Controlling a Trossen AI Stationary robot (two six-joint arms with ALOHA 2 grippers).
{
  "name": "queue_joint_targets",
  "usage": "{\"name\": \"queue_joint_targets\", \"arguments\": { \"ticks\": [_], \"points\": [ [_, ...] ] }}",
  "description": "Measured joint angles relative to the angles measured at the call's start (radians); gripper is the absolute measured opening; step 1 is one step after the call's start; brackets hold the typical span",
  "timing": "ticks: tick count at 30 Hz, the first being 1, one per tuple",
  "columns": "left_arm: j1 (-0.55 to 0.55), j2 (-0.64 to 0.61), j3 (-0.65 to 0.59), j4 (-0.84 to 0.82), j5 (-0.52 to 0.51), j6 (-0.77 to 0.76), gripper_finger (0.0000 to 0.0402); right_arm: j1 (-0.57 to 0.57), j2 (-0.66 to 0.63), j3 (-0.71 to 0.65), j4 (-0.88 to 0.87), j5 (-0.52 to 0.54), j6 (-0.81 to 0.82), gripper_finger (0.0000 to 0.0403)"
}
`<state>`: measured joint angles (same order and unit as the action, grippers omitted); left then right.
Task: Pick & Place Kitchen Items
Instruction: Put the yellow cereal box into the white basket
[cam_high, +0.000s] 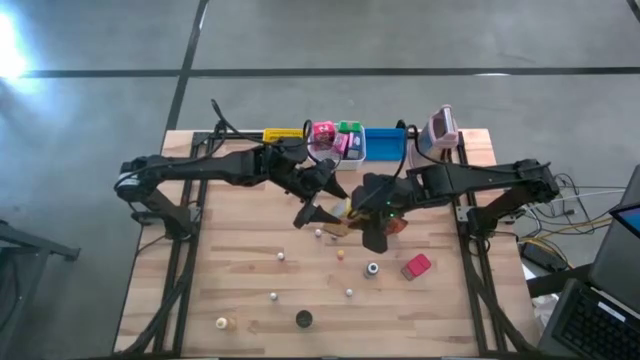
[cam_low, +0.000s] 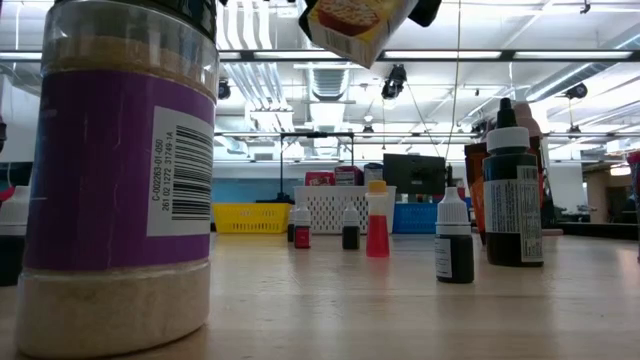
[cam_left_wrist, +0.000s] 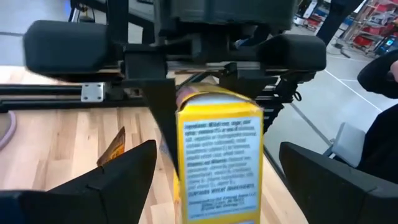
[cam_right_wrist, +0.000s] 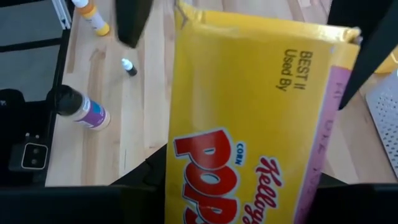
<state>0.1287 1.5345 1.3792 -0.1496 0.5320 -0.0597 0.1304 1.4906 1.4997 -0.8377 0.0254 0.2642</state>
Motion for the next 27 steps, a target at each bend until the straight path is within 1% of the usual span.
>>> {"name": "queue_joint_targets", "arguments": {
  "ticks": [9,16,23,27],
  "points": [
    [-0.002,0.004,0.000,0.073,-0.009,0.001,0.0344,-0.001,0.025,-0.002,0.026,-0.001,-0.002,0.0156],
    [-0.003,0.014,-0.006,0.047,-0.010,0.000,0.0344,-0.001,0.064,0.019,0.026,0.000,-0.018,0.0145],
    [-0.004,0.015,-0.010,0.016,-0.010,0.008,0.0345,-0.004,0.062,0.049,0.029,0.001,-0.033,0.0143],
    [-0.004,0.015,-0.009,0.022,-0.077,0.017,0.0342,-0.010,0.067,0.057,0.026,0.004,-0.036,0.0152]
  ]
}}
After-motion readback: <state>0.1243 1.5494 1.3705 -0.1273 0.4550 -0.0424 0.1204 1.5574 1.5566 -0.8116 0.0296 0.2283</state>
